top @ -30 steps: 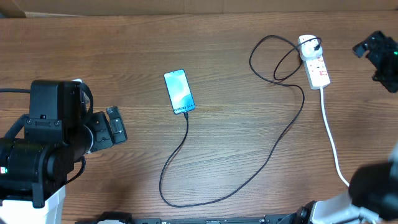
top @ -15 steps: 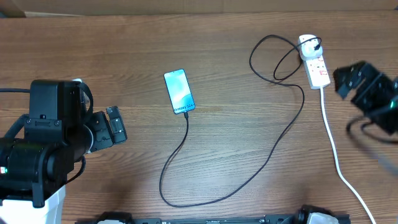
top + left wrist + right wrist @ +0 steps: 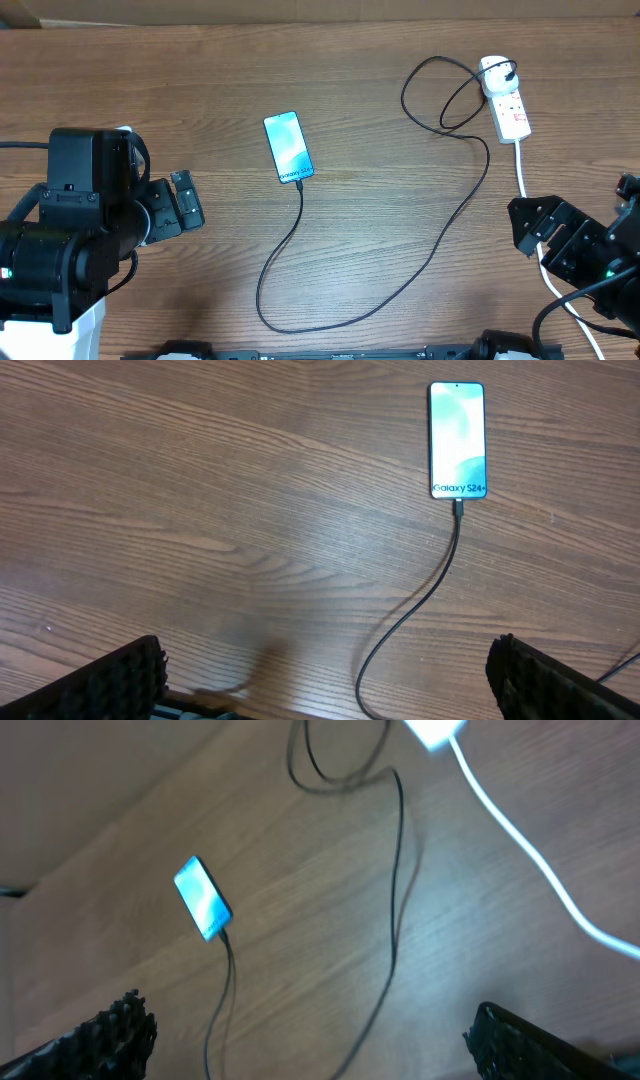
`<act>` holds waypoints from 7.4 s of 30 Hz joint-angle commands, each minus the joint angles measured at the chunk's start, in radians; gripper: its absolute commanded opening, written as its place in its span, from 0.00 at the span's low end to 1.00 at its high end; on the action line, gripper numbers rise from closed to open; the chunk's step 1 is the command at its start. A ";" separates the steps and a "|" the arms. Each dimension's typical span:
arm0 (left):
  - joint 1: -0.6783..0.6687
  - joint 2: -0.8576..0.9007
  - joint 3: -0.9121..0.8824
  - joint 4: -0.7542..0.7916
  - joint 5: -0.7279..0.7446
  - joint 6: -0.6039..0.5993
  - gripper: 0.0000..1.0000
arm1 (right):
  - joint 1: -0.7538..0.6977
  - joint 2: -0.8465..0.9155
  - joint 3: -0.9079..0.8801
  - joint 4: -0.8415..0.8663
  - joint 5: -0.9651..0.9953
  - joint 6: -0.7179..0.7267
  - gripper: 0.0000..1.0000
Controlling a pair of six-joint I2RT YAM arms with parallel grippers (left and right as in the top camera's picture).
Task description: Plug charger to phone and switch on socket
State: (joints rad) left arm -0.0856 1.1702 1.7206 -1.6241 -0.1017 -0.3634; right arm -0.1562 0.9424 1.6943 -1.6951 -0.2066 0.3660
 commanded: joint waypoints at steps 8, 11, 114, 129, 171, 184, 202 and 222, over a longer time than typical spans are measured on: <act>-0.003 0.001 0.002 0.002 -0.002 0.000 1.00 | 0.006 0.001 -0.005 0.002 -0.005 0.001 1.00; -0.003 0.001 0.002 0.002 -0.002 0.000 0.99 | 0.006 0.001 -0.005 0.002 -0.003 0.000 1.00; -0.003 0.001 0.002 0.002 -0.002 0.000 0.99 | 0.209 -0.940 -1.686 1.604 0.195 -0.362 1.00; -0.003 0.001 0.002 0.002 -0.002 0.000 0.99 | 0.209 -0.940 -1.686 1.604 0.187 -0.454 1.00; -0.003 0.002 0.002 0.002 -0.002 0.000 0.99 | 0.209 -0.940 -1.686 1.611 0.183 -0.446 1.00; -0.002 -0.058 -0.079 0.117 0.090 0.002 0.99 | 0.209 -0.940 -1.686 1.611 0.183 -0.445 1.00; 0.037 -0.479 -0.665 0.541 0.158 0.142 1.00 | 0.209 -0.940 -1.686 1.611 0.183 -0.446 1.00; 0.040 -0.838 -1.171 1.013 0.181 0.113 0.99 | 0.209 -0.940 -1.686 1.611 0.183 -0.446 1.00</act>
State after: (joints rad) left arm -0.0563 0.3706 0.6056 -0.6575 0.0715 -0.2363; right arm 0.0475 0.0147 0.0185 -0.0898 -0.0257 -0.0788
